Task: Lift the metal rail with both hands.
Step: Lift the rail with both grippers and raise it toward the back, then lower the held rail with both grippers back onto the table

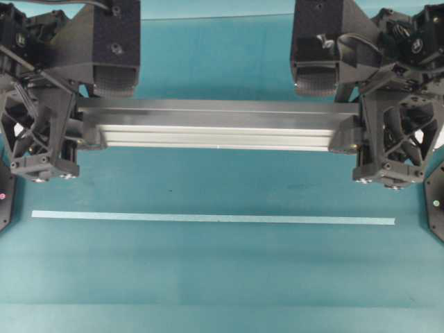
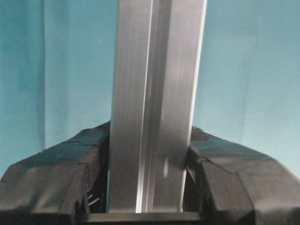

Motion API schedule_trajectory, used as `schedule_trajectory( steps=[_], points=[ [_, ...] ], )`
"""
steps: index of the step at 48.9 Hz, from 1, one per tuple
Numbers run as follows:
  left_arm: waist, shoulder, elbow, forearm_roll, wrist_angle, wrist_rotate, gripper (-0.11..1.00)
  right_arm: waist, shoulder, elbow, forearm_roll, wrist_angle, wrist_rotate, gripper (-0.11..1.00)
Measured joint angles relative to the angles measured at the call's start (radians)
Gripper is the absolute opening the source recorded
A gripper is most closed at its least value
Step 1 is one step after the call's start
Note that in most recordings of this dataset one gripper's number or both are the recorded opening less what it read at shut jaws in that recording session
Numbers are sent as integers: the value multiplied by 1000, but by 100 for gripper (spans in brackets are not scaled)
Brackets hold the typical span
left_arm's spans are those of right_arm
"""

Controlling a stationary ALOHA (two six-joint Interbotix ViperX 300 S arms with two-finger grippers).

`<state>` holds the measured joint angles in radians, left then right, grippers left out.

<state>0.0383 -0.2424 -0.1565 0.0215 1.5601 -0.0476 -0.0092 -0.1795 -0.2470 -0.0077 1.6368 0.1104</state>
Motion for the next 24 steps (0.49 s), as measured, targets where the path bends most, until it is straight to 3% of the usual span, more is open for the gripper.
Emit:
schedule_trajectory(
  steps=[24],
  points=[
    [6,0,0,-2,2,3,36,-6,0,6,0,0,2,38]
  ],
)
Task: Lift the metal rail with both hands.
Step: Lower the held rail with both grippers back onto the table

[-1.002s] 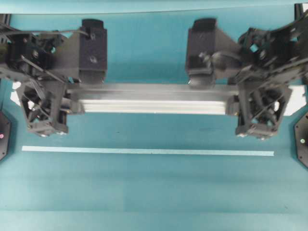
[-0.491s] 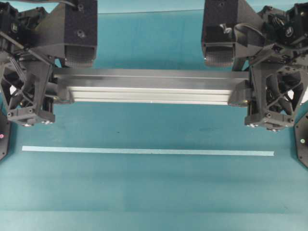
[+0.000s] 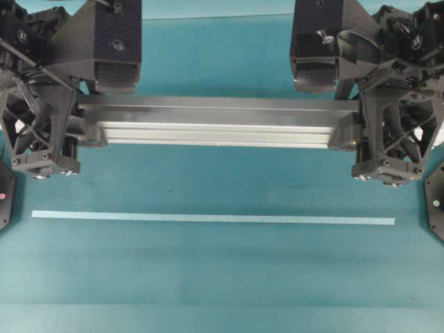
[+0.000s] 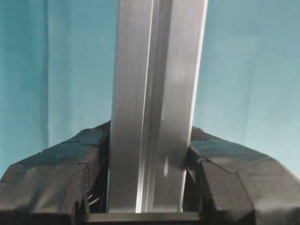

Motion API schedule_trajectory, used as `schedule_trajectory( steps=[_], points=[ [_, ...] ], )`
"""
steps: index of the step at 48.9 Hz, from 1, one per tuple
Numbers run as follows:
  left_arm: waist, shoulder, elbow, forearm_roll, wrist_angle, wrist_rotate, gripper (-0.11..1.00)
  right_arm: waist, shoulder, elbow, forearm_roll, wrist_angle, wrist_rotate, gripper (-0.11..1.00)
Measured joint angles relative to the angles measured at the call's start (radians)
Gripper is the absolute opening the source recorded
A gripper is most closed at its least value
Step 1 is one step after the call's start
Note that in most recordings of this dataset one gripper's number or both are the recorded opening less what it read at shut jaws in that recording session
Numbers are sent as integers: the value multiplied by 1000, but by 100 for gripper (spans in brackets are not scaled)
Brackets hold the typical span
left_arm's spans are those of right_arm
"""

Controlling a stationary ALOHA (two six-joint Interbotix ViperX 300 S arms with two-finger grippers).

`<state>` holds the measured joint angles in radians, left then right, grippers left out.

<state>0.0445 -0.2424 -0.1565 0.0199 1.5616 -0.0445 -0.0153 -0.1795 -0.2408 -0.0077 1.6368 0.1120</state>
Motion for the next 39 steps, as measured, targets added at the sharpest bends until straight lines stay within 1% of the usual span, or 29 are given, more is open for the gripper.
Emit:
schedule_trajectory(
  steps=[5,12,20,30,39],
  points=[
    [0,2,17,2,-3,0,36,0,-5,26,-2,-5,-2,38],
    [5,2,80,2,-31,0,36,-2,-8,107,-2,-29,-9,38],
    [5,2,179,2,-126,0,36,-2,-9,213,-2,-55,-11,38],
    [5,0,345,2,-262,-2,36,-2,-9,362,-2,-161,-12,38],
    [6,0,479,2,-359,-8,36,-5,-17,472,0,-296,-17,38]
  ],
)
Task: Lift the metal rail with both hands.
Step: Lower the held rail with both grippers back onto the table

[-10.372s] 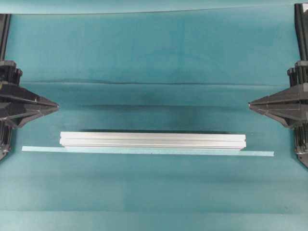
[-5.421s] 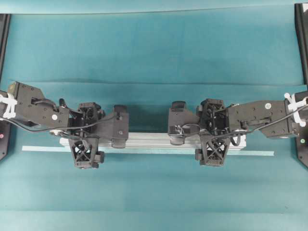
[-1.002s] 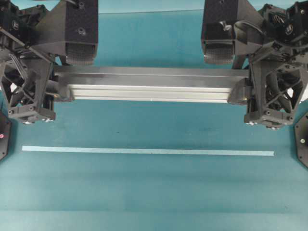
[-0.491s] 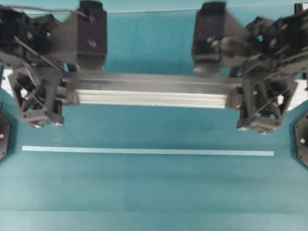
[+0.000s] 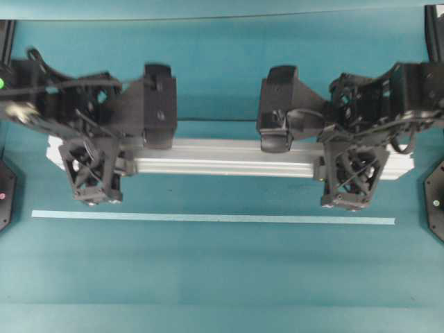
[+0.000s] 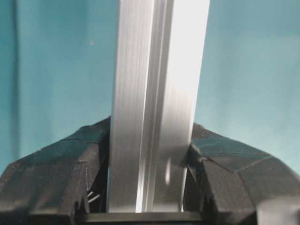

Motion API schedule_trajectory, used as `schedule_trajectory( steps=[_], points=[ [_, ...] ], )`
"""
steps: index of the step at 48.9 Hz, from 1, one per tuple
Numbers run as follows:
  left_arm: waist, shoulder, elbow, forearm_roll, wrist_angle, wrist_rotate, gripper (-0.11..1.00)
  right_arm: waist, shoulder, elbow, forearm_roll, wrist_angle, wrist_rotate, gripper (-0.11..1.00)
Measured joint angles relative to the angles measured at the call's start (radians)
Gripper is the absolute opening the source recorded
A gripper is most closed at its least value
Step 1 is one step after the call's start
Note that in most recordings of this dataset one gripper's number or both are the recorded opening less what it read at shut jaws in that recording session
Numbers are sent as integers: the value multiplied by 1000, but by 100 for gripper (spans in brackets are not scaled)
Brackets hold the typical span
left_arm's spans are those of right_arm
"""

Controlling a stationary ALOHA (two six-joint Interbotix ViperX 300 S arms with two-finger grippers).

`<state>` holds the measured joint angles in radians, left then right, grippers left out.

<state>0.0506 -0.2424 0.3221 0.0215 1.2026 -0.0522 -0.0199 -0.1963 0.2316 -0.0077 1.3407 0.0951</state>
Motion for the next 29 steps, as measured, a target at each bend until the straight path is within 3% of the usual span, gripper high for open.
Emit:
schedule_trajectory(
  steps=[29],
  points=[
    [-8,44,235,6,-305,-51,36,-5,28,282,6,-360,-2,38]
  ],
)
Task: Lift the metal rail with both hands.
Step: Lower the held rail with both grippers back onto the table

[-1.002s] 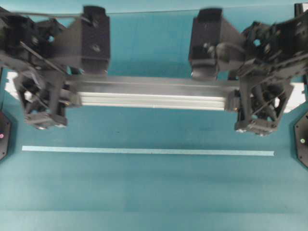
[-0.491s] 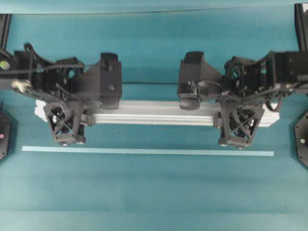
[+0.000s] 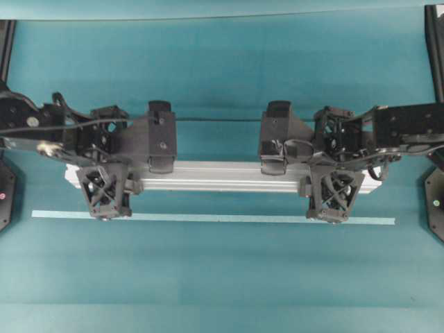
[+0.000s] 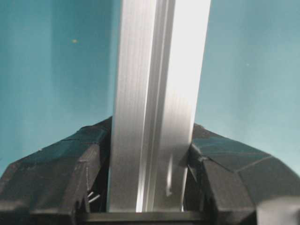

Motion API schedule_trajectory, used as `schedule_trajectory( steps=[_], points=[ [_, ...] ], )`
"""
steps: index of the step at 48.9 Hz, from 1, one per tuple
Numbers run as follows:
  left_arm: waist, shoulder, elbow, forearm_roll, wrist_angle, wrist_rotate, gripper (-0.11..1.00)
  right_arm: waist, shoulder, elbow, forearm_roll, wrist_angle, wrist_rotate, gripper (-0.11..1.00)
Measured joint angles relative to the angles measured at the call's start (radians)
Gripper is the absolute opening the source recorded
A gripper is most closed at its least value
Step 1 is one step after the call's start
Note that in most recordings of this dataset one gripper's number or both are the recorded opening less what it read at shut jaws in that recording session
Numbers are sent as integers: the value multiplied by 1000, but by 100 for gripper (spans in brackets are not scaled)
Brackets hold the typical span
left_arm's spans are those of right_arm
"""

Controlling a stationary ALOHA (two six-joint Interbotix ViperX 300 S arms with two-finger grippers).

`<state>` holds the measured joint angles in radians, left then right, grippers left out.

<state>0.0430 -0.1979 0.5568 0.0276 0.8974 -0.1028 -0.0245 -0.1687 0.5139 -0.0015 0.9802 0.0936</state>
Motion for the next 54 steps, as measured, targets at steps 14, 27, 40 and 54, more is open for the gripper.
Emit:
schedule_trajectory(
  steps=[14,27,40,54],
  points=[
    [-2,29,63,0,-84,-5,36,2,57,25,0,-72,-5,38],
    [-15,86,110,2,-178,-23,36,6,120,48,2,-158,-5,38],
    [-28,138,117,0,-225,-32,36,14,156,69,11,-206,-5,38],
    [-44,184,132,2,-273,-49,36,20,187,104,21,-284,-5,38]
  ],
)
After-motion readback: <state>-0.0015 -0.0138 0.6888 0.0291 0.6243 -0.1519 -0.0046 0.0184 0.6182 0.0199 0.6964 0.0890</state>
